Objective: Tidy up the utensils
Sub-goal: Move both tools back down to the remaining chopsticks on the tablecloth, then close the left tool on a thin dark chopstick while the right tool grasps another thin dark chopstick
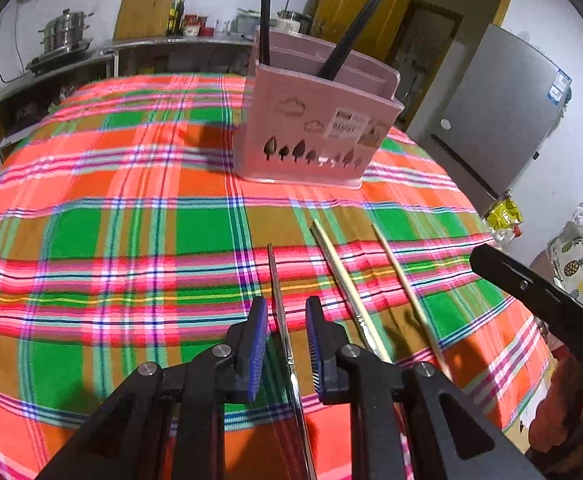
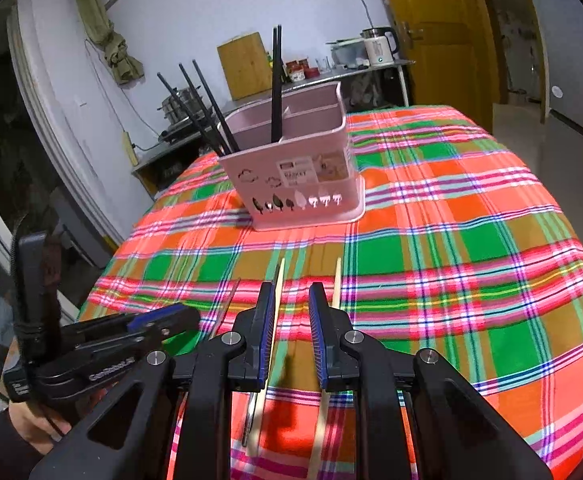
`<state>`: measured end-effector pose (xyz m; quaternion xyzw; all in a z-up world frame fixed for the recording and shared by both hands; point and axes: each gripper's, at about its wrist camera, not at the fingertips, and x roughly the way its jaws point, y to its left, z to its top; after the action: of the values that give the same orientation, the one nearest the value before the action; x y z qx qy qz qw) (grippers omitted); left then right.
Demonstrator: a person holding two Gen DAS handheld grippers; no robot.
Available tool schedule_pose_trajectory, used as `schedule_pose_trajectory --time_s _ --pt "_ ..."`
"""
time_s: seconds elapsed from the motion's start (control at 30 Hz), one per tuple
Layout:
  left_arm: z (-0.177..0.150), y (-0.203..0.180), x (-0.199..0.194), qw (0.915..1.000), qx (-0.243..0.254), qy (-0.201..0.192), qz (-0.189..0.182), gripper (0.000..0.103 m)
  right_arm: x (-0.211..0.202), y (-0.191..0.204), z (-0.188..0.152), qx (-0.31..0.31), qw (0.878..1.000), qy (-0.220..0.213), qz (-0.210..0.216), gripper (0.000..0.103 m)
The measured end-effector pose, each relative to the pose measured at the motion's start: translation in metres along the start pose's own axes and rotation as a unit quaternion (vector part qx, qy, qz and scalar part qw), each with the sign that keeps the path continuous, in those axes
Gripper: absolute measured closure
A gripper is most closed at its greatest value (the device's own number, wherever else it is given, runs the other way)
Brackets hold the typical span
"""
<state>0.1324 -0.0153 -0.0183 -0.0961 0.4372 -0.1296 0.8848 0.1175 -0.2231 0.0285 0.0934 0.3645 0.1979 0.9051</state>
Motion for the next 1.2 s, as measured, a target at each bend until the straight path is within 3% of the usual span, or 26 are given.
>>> schedule_pose_trajectory --time_s 0.17,0.27,0.33,0.77,1.2 --pt "-0.002 0.000 0.019 0.9998 0.003 0.019 0.008 0.084 0.016 0.005 -0.006 -0.008 1.000 0.021 0.005 0.085" --pt "-0.003 -0.001 0.024 0.9993 0.014 0.016 0.032 0.096 0.028 0.010 -0.009 -0.015 0.999 0.037 0.010 0.085" --pt "-0.002 0.004 0.024 0.9994 0.005 0.016 0.031 0.097 0.035 0.014 -0.011 -0.020 0.999 0.047 0.011 0.085" --pt "0.001 0.050 0.009 0.9972 -0.053 0.001 0.054 0.098 0.086 0.030 -0.011 -0.048 0.994 0.096 0.009 0.085" --pt "0.001 0.062 0.007 0.9969 -0.071 0.001 0.033 0.098 0.107 0.035 -0.007 -0.055 0.991 0.123 -0.012 0.085"
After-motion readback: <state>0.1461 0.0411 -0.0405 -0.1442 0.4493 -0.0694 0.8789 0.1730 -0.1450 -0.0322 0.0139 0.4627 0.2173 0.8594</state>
